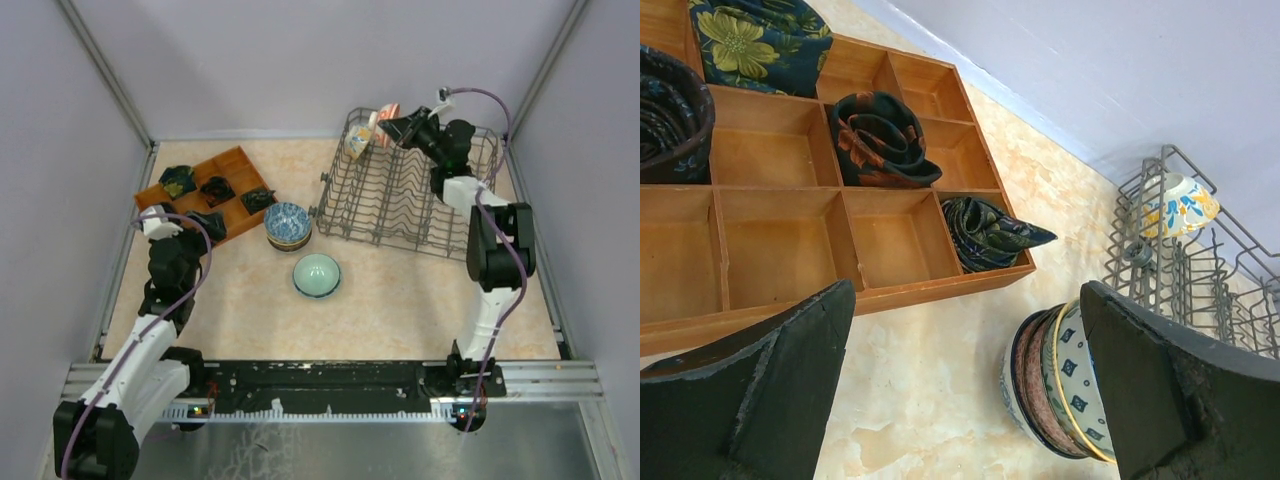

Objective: Unload the bowls from the dish rack

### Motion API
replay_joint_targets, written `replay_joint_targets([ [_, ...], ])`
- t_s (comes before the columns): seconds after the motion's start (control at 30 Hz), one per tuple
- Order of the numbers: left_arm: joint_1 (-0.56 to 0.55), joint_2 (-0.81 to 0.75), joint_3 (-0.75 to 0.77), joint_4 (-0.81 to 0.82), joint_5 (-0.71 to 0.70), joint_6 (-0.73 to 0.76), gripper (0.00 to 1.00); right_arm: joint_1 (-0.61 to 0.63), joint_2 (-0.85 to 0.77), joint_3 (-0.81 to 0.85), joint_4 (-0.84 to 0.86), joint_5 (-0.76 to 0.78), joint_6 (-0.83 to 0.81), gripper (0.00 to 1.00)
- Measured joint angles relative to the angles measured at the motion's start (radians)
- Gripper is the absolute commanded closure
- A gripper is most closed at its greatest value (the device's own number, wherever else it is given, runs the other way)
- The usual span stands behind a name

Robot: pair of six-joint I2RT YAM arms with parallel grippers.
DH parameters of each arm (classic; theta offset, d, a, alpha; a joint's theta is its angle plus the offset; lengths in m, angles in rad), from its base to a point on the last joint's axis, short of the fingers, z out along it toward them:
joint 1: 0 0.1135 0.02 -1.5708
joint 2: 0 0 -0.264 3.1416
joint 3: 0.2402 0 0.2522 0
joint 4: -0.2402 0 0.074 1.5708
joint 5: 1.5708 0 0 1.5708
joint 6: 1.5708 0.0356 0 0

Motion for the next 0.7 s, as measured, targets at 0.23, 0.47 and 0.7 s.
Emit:
replay_joint_targets([
  [0.23,0.000,0.013,0.013,-0.042,0.041,0.000,0.01,0.096,-0.249,-0.103,-0.202,0.048,-0.196,1.00],
  [0.47,0.000,0.027,0.050,-0.102,0.072,0.014,0.01,0.407,-0.531,-0.169,-0.533,0.185,-0.483,1.00],
  [0.7,0.000,-0.005,0.076,-0.160,0.078,0.035,0.01,0.677,-0.662,-0.178,-0.859,0.425,-0.654,1.00],
])
